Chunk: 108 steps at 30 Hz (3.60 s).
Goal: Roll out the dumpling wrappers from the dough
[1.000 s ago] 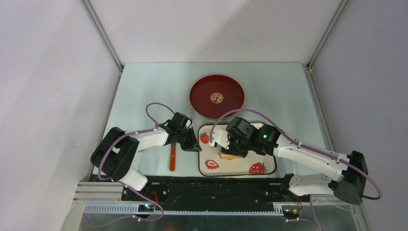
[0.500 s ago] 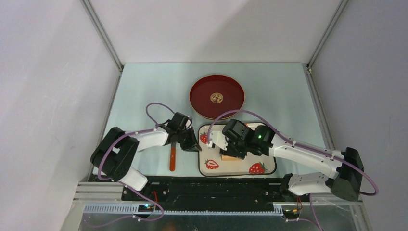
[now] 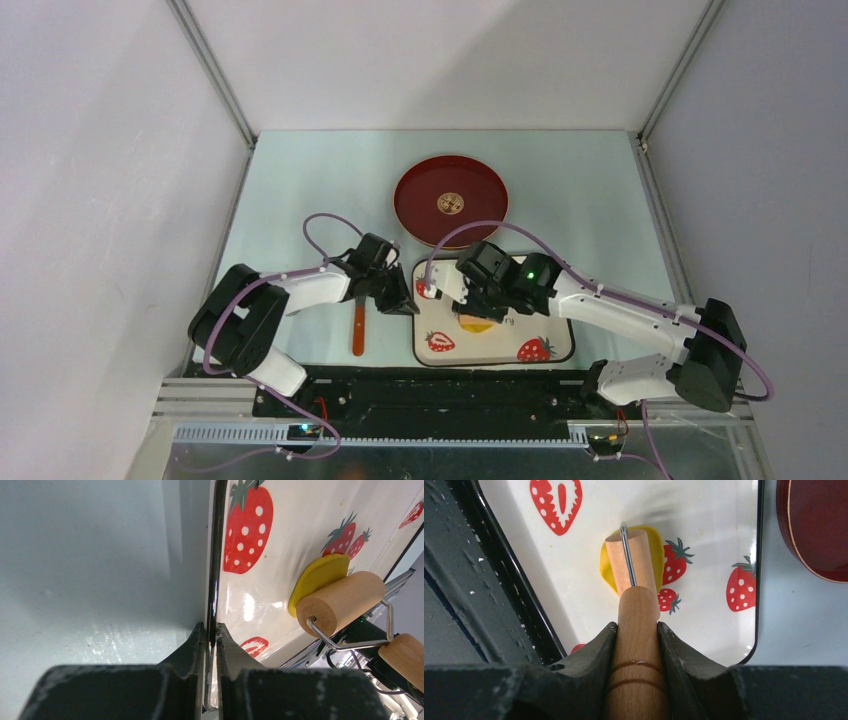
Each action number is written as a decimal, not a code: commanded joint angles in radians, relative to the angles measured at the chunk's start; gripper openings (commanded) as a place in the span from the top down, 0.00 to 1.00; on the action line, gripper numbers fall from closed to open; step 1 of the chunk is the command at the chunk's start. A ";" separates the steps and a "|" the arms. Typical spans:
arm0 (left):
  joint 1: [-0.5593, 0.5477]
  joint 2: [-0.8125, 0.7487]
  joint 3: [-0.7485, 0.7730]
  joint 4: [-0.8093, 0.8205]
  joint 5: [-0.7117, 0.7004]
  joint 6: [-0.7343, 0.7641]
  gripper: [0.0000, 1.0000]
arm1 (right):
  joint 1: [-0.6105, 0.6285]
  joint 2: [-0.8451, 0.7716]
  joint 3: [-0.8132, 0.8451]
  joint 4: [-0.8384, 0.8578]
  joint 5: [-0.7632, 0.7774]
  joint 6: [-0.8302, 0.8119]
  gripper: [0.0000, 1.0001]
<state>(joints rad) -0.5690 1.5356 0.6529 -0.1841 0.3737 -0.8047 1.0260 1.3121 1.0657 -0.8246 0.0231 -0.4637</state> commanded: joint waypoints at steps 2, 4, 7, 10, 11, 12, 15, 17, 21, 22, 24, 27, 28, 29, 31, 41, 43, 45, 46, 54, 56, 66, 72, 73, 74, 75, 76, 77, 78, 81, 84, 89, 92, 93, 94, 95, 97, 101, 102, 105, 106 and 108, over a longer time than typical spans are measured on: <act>-0.003 0.038 -0.015 -0.060 -0.069 0.013 1.00 | 0.037 0.026 -0.043 -0.041 -0.064 -0.005 1.00; -0.003 0.038 -0.016 -0.059 -0.068 0.013 1.00 | 0.044 0.017 -0.072 -0.041 -0.075 0.003 1.00; -0.003 0.038 -0.015 -0.059 -0.068 0.013 1.00 | 0.053 -0.010 -0.112 -0.025 -0.101 0.022 1.00; -0.002 0.037 -0.016 -0.060 -0.068 0.013 1.00 | 0.058 -0.021 -0.149 -0.003 -0.121 0.039 1.00; -0.003 0.037 -0.015 -0.059 -0.069 0.013 1.00 | 0.058 -0.018 -0.155 0.004 -0.132 0.045 1.00; -0.003 0.038 -0.015 -0.061 -0.069 0.013 1.00 | 0.058 -0.012 -0.163 0.002 -0.139 0.045 1.00; -0.003 0.038 -0.015 -0.059 -0.068 0.013 1.00 | 0.071 0.011 -0.166 -0.007 -0.167 0.051 1.00; -0.003 0.038 -0.015 -0.059 -0.068 0.013 1.00 | 0.080 0.016 -0.167 -0.009 -0.187 0.049 1.00; -0.003 0.037 -0.016 -0.059 -0.068 0.013 1.00 | 0.093 0.028 -0.167 -0.027 -0.216 0.045 1.00; -0.004 0.038 -0.015 -0.059 -0.068 0.013 1.00 | 0.096 0.033 -0.167 -0.038 -0.224 0.044 1.00; -0.003 0.038 -0.015 -0.059 -0.068 0.013 1.00 | 0.098 0.038 -0.168 -0.051 -0.240 0.043 1.00; -0.003 0.038 -0.016 -0.059 -0.068 0.013 1.00 | 0.102 0.032 -0.167 -0.051 -0.271 0.045 1.00; -0.003 0.038 -0.015 -0.060 -0.069 0.013 1.00 | 0.102 0.027 -0.166 -0.051 -0.279 0.048 1.00; -0.003 0.037 -0.015 -0.059 -0.069 0.013 1.00 | 0.103 0.025 -0.165 -0.052 -0.285 0.049 1.00; -0.003 0.039 -0.015 -0.059 -0.068 0.013 1.00 | 0.103 0.020 -0.161 -0.055 -0.299 0.062 1.00; -0.002 0.034 -0.016 -0.059 -0.067 0.012 1.00 | 0.103 0.019 -0.162 -0.087 -0.408 0.037 1.00; 0.000 0.036 -0.016 -0.059 -0.068 0.012 1.00 | 0.101 0.016 -0.165 -0.096 -0.433 0.022 1.00; -0.002 0.035 -0.017 -0.058 -0.069 0.012 1.00 | 0.099 0.020 -0.166 -0.106 -0.452 0.007 1.00; -0.002 0.036 -0.016 -0.059 -0.069 0.012 1.00 | 0.094 0.027 -0.165 -0.114 -0.461 0.000 1.00; -0.002 0.034 -0.019 -0.059 -0.068 0.010 1.00 | 0.073 0.037 -0.165 -0.141 -0.510 -0.043 1.00; -0.001 0.032 -0.019 -0.060 -0.068 0.010 1.00 | 0.063 0.035 -0.165 -0.145 -0.518 -0.050 1.00; 0.002 0.018 -0.019 -0.060 -0.081 -0.002 1.00 | -0.066 -0.149 -0.130 0.014 -0.328 0.055 1.00; 0.039 -0.025 -0.033 -0.059 -0.097 -0.023 1.00 | -0.150 -0.365 -0.120 0.282 -0.329 0.143 1.00; 0.045 -0.030 -0.033 -0.059 -0.099 -0.025 1.00 | -0.161 -0.393 -0.120 0.330 -0.353 0.161 1.00; 0.056 -0.032 -0.033 -0.059 -0.102 -0.028 1.00 | -0.181 -0.410 -0.119 0.349 -0.363 0.168 1.00; 0.061 -0.034 -0.033 -0.059 -0.103 -0.029 1.00 | -0.191 -0.416 -0.119 0.374 -0.375 0.177 1.00; 0.073 -0.035 -0.033 -0.059 -0.103 -0.031 1.00 | -0.204 -0.422 -0.119 0.383 -0.378 0.177 1.00; 0.078 -0.038 -0.033 -0.059 -0.105 -0.031 1.00 | -0.209 -0.423 -0.118 0.381 -0.383 0.167 1.00; 0.088 -0.040 -0.034 -0.060 -0.108 -0.030 1.00 | -0.215 -0.421 -0.118 0.371 -0.383 0.161 1.00; 0.107 -0.062 -0.039 -0.059 -0.123 -0.029 1.00 | -0.219 -0.403 -0.114 0.323 -0.374 0.111 1.00; 0.124 -0.075 -0.040 -0.059 -0.144 -0.025 1.00 | -0.215 -0.356 -0.091 0.235 -0.356 0.047 1.00; 0.125 -0.064 -0.045 -0.048 -0.144 -0.012 1.00 | -0.163 -0.279 -0.075 0.193 -0.246 -0.012 1.00; 0.126 -0.067 -0.054 -0.035 -0.141 -0.008 1.00 | -0.137 -0.204 -0.056 0.200 -0.167 -0.025 1.00; 0.126 -0.067 -0.056 -0.031 -0.140 -0.005 1.00 | -0.127 -0.172 -0.040 0.201 -0.155 -0.026 1.00; 0.126 -0.068 -0.057 -0.029 -0.139 -0.004 1.00 | -0.123 -0.158 -0.031 0.202 -0.134 -0.027 1.00; 0.126 -0.068 -0.059 -0.025 -0.137 -0.003 1.00 | -0.118 -0.130 -0.016 0.202 -0.124 -0.031 1.00; 0.125 -0.068 -0.062 -0.021 -0.136 -0.001 1.00 | -0.117 -0.099 0.004 0.206 -0.103 -0.036 1.00; 0.125 -0.068 -0.064 -0.015 -0.135 0.000 1.00 | -0.116 -0.060 0.022 0.218 -0.090 -0.065 1.00; 0.125 -0.066 -0.064 -0.014 -0.134 0.001 1.00 | -0.114 -0.053 0.028 0.214 -0.086 -0.070 1.00; 0.126 -0.064 -0.066 -0.012 -0.131 0.002 1.00 | -0.116 -0.023 0.035 0.207 -0.093 -0.091 1.00; 0.126 -0.063 -0.065 -0.011 -0.131 0.002 1.00 | -0.116 -0.019 0.035 0.205 -0.102 -0.094 1.00; 0.126 -0.063 -0.064 -0.010 -0.132 0.002 1.00 | -0.117 -0.001 0.034 0.194 -0.130 -0.103 1.00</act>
<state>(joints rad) -0.4603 1.4715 0.6094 -0.1917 0.3302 -0.8188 0.9062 1.2934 1.0519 -0.6601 -0.0875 -0.5270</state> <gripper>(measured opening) 0.119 0.368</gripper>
